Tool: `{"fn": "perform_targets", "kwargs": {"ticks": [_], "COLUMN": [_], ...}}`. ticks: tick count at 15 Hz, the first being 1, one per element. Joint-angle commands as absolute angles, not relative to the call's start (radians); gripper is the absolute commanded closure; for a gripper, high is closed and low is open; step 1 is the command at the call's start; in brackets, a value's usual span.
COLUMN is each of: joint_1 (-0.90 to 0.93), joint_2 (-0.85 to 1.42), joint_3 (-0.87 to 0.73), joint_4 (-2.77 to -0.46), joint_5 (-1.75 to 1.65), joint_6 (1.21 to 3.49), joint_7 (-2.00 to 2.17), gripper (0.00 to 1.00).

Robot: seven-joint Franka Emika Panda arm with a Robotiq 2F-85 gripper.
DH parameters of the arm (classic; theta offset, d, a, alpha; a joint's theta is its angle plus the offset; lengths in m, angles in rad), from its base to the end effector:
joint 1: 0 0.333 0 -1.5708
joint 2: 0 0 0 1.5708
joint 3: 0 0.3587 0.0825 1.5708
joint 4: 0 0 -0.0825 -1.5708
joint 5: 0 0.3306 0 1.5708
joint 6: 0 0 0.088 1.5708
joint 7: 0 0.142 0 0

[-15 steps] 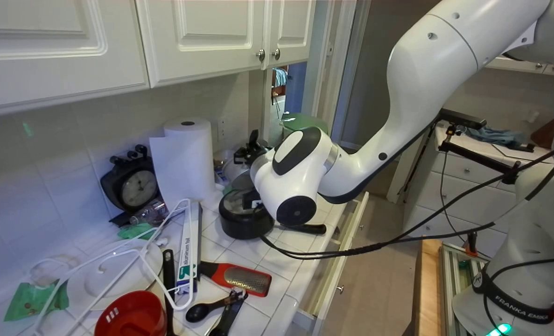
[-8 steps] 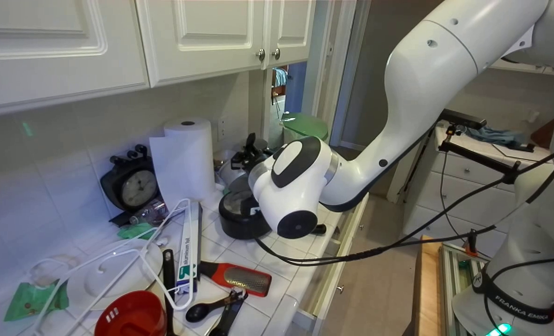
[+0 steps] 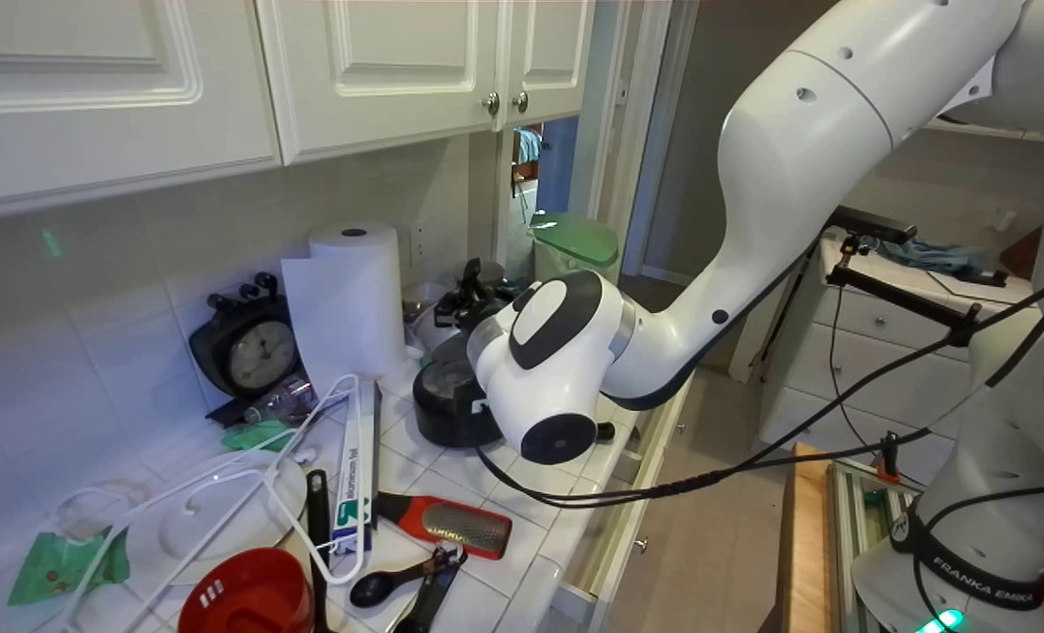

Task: Place the silver pot right side up on the black upside down pot

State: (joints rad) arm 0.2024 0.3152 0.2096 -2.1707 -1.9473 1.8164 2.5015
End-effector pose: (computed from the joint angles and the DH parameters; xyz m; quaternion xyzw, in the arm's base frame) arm 0.5617 0.1188 0.3644 0.6719 -0.2529 0.6507 0.2474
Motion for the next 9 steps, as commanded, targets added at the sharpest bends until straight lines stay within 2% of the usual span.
{"fn": "perform_targets", "kwargs": {"ticks": [1,9], "joint_1": [0.206,0.217], "joint_2": [0.338,0.353], "joint_3": [0.216,0.231], "joint_4": [-2.182,-2.187], "joint_5": [-1.987,-1.979], "joint_6": [1.790,1.768], "joint_7": [2.535,2.539], "gripper": [0.90,0.90]}}
